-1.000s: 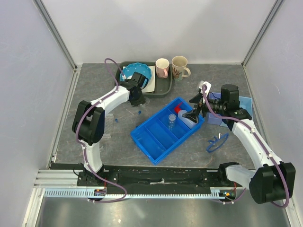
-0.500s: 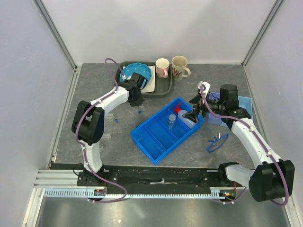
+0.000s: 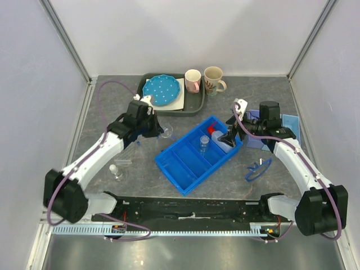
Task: Organize the chemistry lab equipment
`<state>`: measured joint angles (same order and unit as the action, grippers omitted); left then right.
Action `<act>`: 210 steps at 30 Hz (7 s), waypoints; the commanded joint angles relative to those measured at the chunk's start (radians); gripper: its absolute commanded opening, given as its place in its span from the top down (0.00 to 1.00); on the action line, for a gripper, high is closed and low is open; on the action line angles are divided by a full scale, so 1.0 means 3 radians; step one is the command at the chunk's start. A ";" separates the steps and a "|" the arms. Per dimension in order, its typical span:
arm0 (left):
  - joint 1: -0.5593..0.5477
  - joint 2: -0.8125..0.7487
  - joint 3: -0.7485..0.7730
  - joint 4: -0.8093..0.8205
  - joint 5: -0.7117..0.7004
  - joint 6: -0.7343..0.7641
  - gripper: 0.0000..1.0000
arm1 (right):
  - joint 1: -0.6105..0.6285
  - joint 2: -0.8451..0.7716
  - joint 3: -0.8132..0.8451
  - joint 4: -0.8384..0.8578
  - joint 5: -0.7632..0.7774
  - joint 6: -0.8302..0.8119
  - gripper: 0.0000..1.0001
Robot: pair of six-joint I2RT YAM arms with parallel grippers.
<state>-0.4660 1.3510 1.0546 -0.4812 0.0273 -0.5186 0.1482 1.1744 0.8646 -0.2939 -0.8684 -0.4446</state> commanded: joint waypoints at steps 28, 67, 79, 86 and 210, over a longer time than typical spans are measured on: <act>-0.1228 0.0124 -0.0304 0.0495 0.0272 0.0179 0.98 | -0.0325 0.0243 0.0058 -0.0079 -0.0199 -0.0287 0.02; -0.1167 -0.1413 -0.0549 0.0014 -0.0387 0.0287 0.15 | -0.0366 0.0263 0.0048 -0.0161 -0.0275 -0.0420 0.02; -0.1003 -0.2264 -0.0422 -0.1468 -0.1302 -0.0601 0.00 | -0.0361 0.0156 0.0068 -0.0186 -0.0286 -0.0425 0.02; -0.0794 -0.2233 -0.0458 -0.1893 -0.1579 -0.0905 0.00 | -0.0366 0.0099 0.0073 -0.0186 -0.0316 -0.0425 0.02; -0.0609 -0.0470 -0.0110 -0.0528 0.1030 0.0394 0.75 | -0.0361 0.0181 0.0181 -0.0447 -0.0296 -0.0645 0.02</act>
<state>-0.5850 1.1446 0.9379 -0.6495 0.4129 -0.5060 0.0418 1.2259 0.8742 -0.4339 -0.9413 -0.6109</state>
